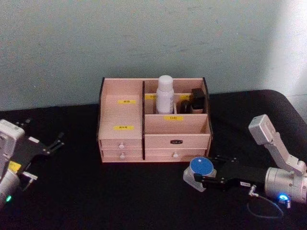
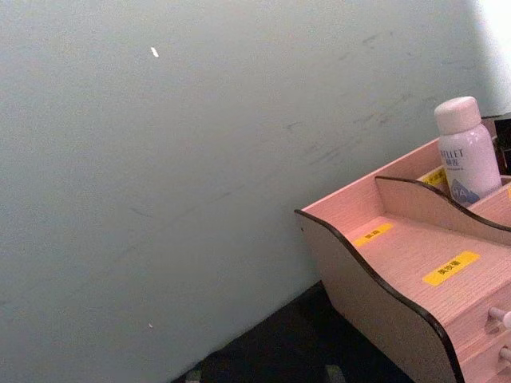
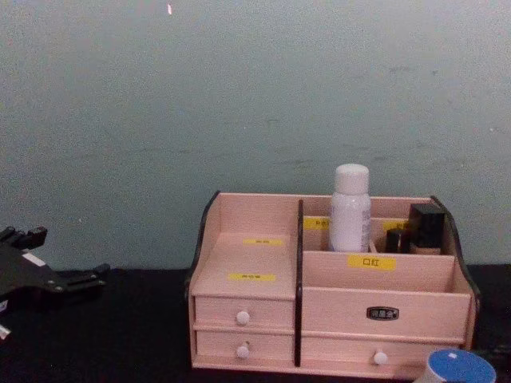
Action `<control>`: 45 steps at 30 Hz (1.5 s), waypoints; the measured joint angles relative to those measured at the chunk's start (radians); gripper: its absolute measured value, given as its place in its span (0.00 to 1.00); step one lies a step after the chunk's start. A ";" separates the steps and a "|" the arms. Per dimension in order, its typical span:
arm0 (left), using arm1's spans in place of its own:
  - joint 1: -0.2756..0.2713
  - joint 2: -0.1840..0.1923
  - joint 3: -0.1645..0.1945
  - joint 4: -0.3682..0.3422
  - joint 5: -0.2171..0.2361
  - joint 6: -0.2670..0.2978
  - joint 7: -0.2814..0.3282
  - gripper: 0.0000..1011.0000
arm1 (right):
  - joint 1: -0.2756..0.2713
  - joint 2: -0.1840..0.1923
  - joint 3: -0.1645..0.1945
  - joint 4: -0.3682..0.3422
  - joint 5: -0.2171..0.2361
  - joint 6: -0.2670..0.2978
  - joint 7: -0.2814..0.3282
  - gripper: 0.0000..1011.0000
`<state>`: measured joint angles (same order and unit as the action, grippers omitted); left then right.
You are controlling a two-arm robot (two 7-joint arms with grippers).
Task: Pick up the facial cleanser and watermelon frost from the table and place them into the tiered storage box.
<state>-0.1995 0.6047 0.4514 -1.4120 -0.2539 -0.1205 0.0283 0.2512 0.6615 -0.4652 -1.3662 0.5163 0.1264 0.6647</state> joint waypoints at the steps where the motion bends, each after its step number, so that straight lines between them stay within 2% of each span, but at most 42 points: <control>1: 0.000 0.000 0.000 0.000 0.000 0.000 0.000 0.99 | 0.001 0.000 -0.002 -0.003 0.002 -0.003 0.006 0.72; 17: 0.000 0.000 0.000 0.000 0.000 0.000 0.000 0.99 | 0.058 -0.016 -0.044 -0.039 0.033 -0.015 0.070 0.72; 27: 0.000 0.000 0.000 0.000 0.000 0.000 0.000 0.99 | 0.126 -0.053 -0.082 -0.038 0.045 -0.016 0.084 0.72; 37: 0.000 0.000 0.000 0.000 0.000 0.000 0.000 0.99 | 0.231 -0.123 -0.127 0.022 0.063 0.019 0.094 0.72; 45: 0.000 0.000 0.000 0.000 0.000 0.000 0.000 0.99 | 0.321 -0.197 -0.158 0.106 0.064 0.041 0.071 0.72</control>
<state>-0.1995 0.6047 0.4514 -1.4120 -0.2539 -0.1205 0.0283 0.5721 0.4644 -0.6236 -1.2606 0.5806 0.1671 0.7355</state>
